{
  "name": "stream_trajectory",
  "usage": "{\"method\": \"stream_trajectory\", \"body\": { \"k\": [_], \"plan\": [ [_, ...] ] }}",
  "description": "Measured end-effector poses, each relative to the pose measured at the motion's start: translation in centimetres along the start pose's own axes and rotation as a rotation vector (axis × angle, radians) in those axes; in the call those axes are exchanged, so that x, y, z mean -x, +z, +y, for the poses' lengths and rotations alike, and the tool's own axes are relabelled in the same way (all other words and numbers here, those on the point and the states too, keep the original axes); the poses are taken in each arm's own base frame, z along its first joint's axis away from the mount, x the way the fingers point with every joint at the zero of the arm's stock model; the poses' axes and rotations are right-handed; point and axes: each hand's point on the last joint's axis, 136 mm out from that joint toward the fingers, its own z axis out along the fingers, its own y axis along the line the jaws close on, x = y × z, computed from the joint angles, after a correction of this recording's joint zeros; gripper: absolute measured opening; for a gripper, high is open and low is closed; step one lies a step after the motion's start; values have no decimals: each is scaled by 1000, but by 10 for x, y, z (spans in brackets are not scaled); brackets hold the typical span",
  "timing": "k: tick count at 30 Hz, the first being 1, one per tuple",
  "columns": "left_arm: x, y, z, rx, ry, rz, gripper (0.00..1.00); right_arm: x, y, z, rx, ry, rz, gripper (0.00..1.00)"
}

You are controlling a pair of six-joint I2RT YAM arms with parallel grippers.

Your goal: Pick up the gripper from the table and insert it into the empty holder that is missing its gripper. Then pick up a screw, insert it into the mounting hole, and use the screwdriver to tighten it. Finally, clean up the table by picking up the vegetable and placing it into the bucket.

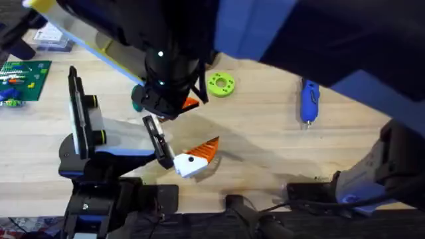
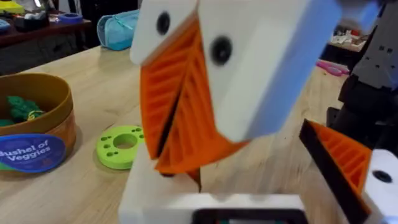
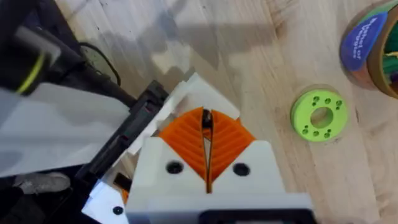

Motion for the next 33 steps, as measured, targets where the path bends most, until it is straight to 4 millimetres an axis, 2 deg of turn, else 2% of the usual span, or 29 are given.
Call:
{"method": "stream_trajectory", "body": {
  "k": [5,7,8,11,12,16,23,33],
  "plan": [
    [0,0,0,0,-4,0,986,0,5,0,1,0,12,12],
    [0,0,0,0,-5,0,986,0,5,0,0,0,12,68],
    [0,0,0,0,-4,0,986,0,5,0,0,-1,11,135],
    [0,0,0,0,-8,0,986,-1,5,-4,-17,2,13,526],
    [0,0,0,1,-10,0,986,-1,5,-7,-25,6,15,616],
    [0,0,0,1,-20,0,986,-2,5,-14,-40,17,15,789],
    [0,0,0,1,-30,1,986,-2,4,-19,-63,21,16,930],
    [0,0,0,1,-31,1,986,-2,4,-20,-68,22,16,963]
  ]
}}
